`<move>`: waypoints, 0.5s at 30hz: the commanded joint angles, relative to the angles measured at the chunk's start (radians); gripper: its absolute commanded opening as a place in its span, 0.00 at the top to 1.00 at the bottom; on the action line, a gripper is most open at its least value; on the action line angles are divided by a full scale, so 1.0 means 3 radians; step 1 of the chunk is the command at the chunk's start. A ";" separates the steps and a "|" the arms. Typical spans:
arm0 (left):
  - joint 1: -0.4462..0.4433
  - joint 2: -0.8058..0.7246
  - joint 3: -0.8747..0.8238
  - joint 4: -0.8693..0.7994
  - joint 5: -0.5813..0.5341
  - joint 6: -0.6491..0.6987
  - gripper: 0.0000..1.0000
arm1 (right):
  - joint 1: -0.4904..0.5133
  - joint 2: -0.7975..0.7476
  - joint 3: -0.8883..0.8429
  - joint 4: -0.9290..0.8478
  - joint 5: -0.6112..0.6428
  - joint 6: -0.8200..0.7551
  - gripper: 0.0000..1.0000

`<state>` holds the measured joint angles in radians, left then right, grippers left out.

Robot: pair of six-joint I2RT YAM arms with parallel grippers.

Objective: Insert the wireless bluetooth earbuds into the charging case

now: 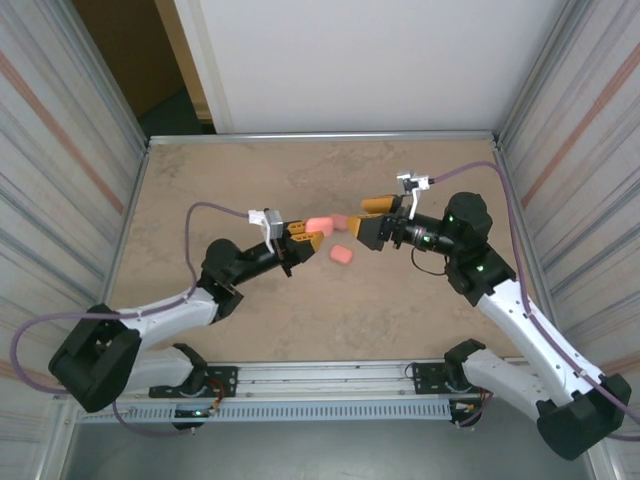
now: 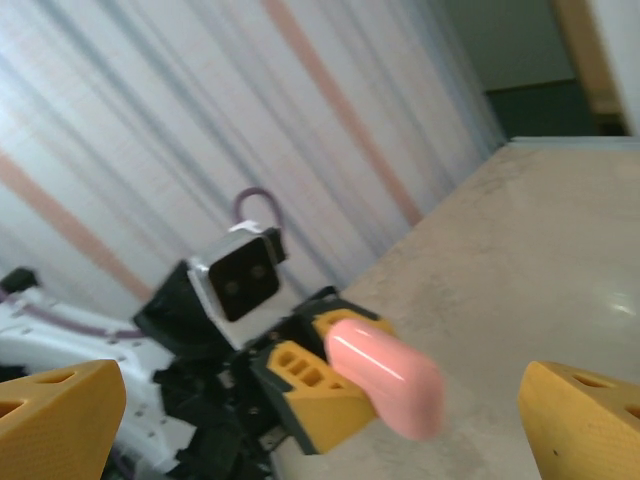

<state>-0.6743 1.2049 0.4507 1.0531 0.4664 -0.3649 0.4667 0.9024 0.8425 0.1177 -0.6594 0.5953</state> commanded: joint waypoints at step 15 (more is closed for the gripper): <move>0.0781 0.0437 -0.0129 -0.1178 -0.0044 -0.0573 1.00 | -0.0411 -0.0399 -0.0438 -0.0808 0.0816 0.0086 0.00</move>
<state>-0.4572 1.2999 0.3923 0.7094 0.4267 -0.4824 0.3462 0.8116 0.7147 -0.0559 -0.4648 0.6430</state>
